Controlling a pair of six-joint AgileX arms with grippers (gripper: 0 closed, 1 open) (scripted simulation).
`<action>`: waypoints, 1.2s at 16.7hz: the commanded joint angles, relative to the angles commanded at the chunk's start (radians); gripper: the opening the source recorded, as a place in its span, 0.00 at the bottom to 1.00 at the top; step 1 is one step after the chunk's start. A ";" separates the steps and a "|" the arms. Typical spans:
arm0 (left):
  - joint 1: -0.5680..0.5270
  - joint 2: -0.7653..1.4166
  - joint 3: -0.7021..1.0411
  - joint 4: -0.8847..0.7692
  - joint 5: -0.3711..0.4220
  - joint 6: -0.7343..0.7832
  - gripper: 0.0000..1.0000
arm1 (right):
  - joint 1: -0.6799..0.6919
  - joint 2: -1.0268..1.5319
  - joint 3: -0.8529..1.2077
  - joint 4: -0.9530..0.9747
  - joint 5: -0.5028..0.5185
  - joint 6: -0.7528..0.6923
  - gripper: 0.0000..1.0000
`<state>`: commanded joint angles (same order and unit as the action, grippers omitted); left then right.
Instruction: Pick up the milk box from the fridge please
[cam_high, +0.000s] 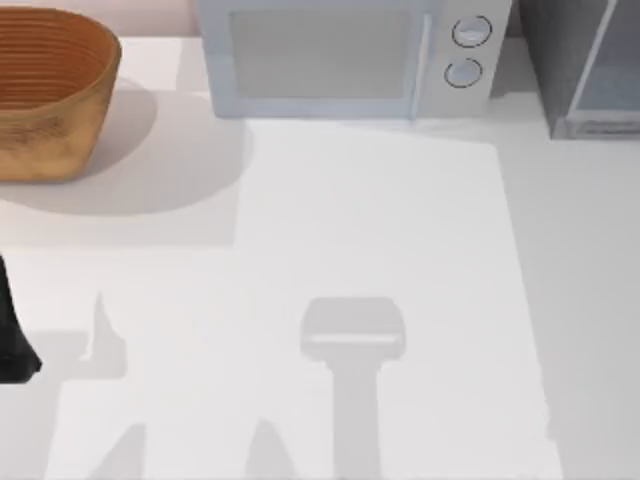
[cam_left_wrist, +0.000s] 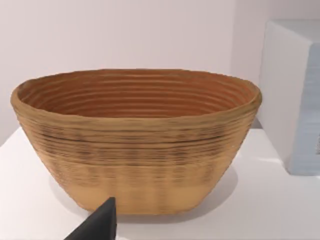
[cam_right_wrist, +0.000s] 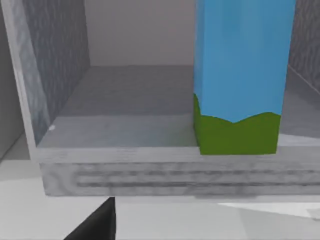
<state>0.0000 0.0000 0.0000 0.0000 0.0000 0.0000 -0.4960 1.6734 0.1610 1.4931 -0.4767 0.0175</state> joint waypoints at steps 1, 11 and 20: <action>0.000 0.000 0.000 0.000 0.000 0.000 1.00 | -0.013 0.041 0.008 0.044 -0.013 0.000 1.00; 0.000 0.000 0.000 0.000 0.000 0.000 1.00 | -0.028 0.128 0.034 0.116 -0.033 0.000 1.00; 0.000 0.000 0.000 0.000 0.000 0.000 1.00 | 0.097 0.355 0.546 -0.142 0.103 -0.007 1.00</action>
<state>0.0000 0.0000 0.0000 0.0000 0.0000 0.0000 -0.3986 2.0284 0.7074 1.3514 -0.3732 0.0103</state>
